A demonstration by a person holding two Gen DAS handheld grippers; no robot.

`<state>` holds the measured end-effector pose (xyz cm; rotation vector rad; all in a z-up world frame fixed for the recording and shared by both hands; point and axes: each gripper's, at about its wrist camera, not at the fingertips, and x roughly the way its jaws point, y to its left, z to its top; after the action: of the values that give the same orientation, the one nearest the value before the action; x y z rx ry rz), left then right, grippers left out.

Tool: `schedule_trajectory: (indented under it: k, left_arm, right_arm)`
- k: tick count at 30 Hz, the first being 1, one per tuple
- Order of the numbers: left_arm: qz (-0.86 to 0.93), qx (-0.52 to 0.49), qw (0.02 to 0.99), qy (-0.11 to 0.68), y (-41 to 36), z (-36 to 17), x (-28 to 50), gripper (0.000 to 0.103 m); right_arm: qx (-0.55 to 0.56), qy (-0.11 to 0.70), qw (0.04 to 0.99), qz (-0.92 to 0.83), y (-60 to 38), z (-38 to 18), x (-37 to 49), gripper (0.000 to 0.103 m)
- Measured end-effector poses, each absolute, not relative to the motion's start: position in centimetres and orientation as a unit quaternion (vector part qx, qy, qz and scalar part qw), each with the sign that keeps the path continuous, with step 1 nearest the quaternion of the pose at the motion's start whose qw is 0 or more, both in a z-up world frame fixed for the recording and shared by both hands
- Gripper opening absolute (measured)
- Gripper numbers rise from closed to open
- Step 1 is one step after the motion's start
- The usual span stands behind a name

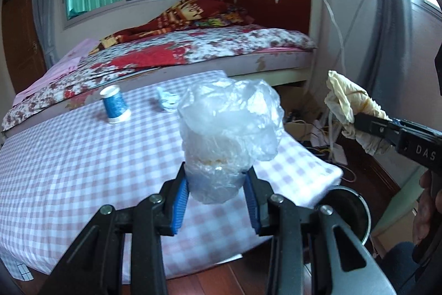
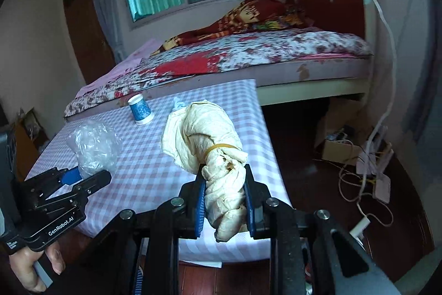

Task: Collect trash
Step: 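Carry the plastic bag and beige cloth over the trash bin with both tools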

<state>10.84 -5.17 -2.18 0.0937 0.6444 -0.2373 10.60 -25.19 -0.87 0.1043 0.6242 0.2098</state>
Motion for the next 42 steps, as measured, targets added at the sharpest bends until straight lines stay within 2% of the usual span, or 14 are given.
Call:
schedule_trajectory:
  k: [29, 42]
  left_arm:
    - [-0.275, 0.085, 0.893, 0.346, -20.3, -5.9, 5.2, 0.038]
    - [-0.316, 0.101, 0.852, 0.406, -24.2, -10.9, 4.9, 0.038]
  right_arm:
    - [0.107, 0.317, 0.942, -0.032, -38.5, -3.6, -1.0, 0.024]
    - [0.129, 0.372, 0.918, -0.049, -42.2, -9.0, -2.7, 0.024]
